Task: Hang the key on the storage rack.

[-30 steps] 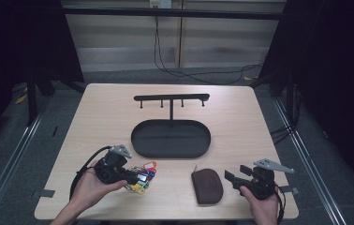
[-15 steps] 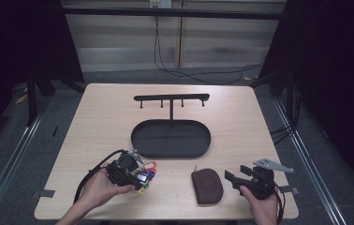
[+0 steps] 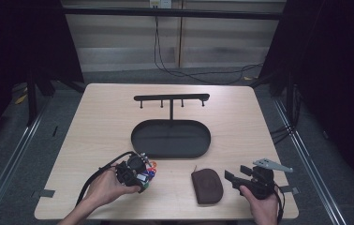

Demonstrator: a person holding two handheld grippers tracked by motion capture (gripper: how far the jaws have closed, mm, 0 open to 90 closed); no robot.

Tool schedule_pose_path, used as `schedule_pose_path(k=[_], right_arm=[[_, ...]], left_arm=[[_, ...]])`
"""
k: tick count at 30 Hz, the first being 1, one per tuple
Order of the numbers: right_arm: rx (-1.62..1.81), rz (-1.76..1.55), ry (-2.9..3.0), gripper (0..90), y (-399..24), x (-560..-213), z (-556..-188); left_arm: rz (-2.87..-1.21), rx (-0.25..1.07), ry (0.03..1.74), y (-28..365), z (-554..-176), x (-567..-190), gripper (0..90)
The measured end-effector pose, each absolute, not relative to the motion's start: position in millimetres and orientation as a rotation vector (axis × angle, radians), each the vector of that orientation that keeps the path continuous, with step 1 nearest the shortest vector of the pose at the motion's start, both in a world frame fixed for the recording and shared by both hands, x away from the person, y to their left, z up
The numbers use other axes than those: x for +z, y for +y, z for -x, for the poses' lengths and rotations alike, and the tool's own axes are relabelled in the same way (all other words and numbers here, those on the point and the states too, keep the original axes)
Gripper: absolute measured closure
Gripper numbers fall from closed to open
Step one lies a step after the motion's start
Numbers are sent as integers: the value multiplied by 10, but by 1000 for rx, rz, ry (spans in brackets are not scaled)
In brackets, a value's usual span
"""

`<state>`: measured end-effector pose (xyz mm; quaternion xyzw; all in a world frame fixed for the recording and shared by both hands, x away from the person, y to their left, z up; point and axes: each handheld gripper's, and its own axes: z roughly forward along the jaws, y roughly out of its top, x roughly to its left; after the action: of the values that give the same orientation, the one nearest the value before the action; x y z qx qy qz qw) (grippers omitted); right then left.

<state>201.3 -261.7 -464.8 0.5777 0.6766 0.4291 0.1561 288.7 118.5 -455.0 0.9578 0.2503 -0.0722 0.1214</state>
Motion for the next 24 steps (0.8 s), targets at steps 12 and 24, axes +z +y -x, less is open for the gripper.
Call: schedule_pose_path(k=[12,24], right_arm=[[1226,-1662,1938,255,-2621,-4654,-2016],[1222,-1654,1946,250,-2612,-4652,-2022]], left_arm=[[-2955,-141,721,934,-2859,-4557,863],[-2977,-242,710,911,-2953,-4557,875]])
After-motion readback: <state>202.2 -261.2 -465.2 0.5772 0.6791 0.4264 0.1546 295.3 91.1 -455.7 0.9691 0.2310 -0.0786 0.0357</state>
